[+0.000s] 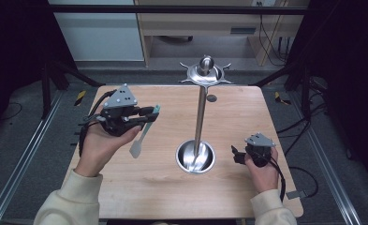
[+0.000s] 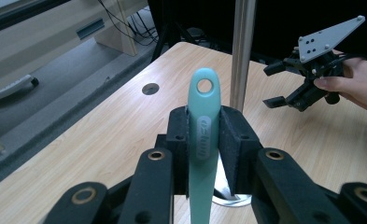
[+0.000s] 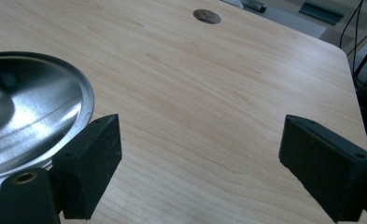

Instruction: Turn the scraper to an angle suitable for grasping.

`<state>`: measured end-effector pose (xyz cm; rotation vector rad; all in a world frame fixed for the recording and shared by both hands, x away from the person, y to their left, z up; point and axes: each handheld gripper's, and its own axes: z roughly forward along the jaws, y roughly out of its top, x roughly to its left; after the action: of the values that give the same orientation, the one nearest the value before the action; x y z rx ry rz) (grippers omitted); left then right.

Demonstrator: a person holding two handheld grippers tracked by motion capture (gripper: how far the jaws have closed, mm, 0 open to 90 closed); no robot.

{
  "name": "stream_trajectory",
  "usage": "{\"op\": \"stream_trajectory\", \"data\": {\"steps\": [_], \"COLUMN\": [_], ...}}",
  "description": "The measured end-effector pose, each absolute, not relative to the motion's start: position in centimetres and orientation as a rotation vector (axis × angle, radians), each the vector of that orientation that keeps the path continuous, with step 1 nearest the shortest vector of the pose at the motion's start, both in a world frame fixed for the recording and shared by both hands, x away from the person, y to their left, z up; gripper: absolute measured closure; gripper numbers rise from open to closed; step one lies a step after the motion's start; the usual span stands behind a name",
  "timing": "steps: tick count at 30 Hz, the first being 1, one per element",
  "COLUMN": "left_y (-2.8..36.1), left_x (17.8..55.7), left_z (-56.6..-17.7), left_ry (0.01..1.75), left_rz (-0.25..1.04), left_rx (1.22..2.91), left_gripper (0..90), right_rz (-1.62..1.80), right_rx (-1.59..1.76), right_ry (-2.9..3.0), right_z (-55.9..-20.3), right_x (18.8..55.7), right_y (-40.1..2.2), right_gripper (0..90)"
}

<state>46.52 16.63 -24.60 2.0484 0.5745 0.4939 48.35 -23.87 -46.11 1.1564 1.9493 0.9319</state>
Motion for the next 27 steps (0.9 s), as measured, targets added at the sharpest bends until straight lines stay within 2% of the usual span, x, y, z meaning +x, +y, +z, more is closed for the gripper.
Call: {"op": "stream_trajectory", "data": {"steps": [13,27], "left_y": [15.5,14.8], "left_x": [46.2,46.1], "left_z": [-22.3,-21.0], "left_ry": [0.554,0.533], "left_rz": [0.476,0.457], "left_rx": [1.936,1.901], "left_gripper": [74.3,74.4], "right_rz": [0.964,0.954], "right_rx": [1.178,1.209], "right_ry": [1.868,1.867], "right_z": [-45.5,-45.5], "right_x": [48.0,47.9], "right_y": [-25.0,-25.3], "right_gripper": [13.7,13.7]}}
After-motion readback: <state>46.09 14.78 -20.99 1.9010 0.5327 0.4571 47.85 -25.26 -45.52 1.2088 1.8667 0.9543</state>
